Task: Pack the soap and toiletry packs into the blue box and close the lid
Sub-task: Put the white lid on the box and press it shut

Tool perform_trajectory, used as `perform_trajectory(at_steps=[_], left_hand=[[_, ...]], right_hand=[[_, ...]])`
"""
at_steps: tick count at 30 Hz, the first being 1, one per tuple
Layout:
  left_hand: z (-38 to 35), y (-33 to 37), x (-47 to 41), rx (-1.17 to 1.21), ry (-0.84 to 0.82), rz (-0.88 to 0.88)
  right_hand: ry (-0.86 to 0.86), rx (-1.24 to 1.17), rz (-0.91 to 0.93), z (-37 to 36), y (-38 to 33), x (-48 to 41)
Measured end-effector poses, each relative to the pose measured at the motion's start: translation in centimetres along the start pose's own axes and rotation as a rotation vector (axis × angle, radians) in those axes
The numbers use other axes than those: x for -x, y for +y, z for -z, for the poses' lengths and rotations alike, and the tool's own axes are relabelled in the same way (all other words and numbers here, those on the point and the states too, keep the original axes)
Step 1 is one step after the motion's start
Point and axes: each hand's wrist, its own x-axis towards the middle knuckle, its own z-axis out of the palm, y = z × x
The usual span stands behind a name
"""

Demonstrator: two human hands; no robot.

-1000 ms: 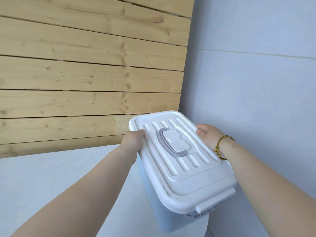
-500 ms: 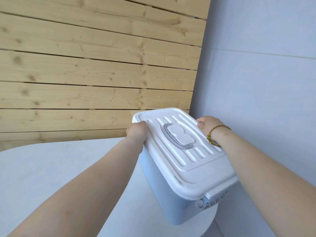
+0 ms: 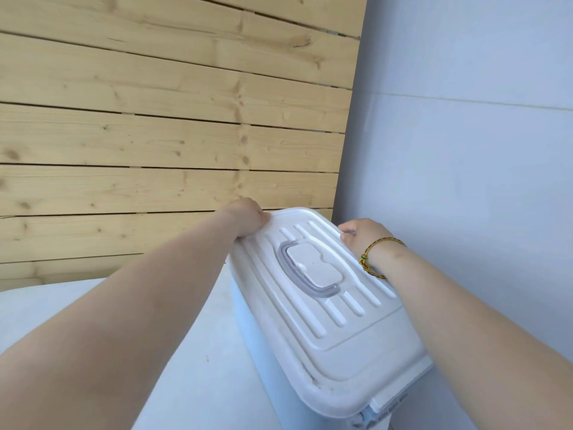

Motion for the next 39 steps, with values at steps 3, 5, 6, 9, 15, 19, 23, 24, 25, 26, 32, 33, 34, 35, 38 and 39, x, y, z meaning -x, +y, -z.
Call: perform_trajectory(at_steps=[3,5,6,9,15,19,23,24,25,26,32,33,34,35,38,39], left_hand=[[0.0,0.3,-1.3,-0.042,-0.050,-0.041],[-0.3,0.5,-2.1,-0.066,-0.048,-0.046],[-0.3,0.5,-2.3,-0.082,-0.040,-0.040],[-0.4,0.2,-2.7,-0.125,-0.023,-0.014],[0.0,-1.0,-2.5,-0.150,-0.049,0.007],[0.0,-0.7,-1.9,-0.157,-0.080,-0.034],[-0.1,0.1,-1.6,-0.203,-0.144,-0.054],[-0.1,0.1,-1.6,-0.205,-0.164,-0.044],[-0.1,0.0,-1.6,-0.201,-0.179,-0.024],[0.0,-0.2,-1.7,-0.196,-0.186,-0.011],[-0.2,-1.1,-1.9,-0.164,-0.192,0.000],[-0.2,-1.2,-1.9,-0.157,-0.190,0.003],[-0.2,-1.2,-1.8,-0.152,-0.187,0.008],[-0.2,-1.2,-1.6,-0.149,-0.183,0.018],[0.1,-1.5,-0.5,-0.124,-0.150,0.047],[0.3,-1.7,-0.1,-0.108,-0.134,0.059]], right_hand=[[-0.011,-0.002,-0.001,0.0,0.2,-0.7],[-0.008,0.000,-0.005,0.0,0.3,-1.1],[-0.011,-0.002,-0.005,0.1,0.3,-1.2],[-0.039,0.011,0.015,0.2,-0.1,-2.0],[-0.091,-0.001,0.023,-0.4,-0.9,-2.3],[-0.118,-0.013,0.002,-0.2,-0.4,-1.1],[-0.116,-0.003,-0.035,-0.5,-0.1,-0.4],[-0.115,0.003,-0.042,-0.5,-0.2,-0.2],[-0.114,0.010,-0.043,-0.5,-0.2,-0.1],[-0.119,0.016,-0.056,-0.4,-0.2,0.1],[-0.260,0.195,-0.228,3.3,2.0,3.0],[-0.293,0.175,-0.271,3.9,2.7,4.0],[-0.317,0.113,-0.319,4.1,3.2,5.1],[-0.320,0.038,-0.347,4.1,3.6,6.0],[-0.196,-0.076,-0.276,2.4,4.2,6.7],[-0.147,-0.089,-0.232,2.0,4.1,6.6]])
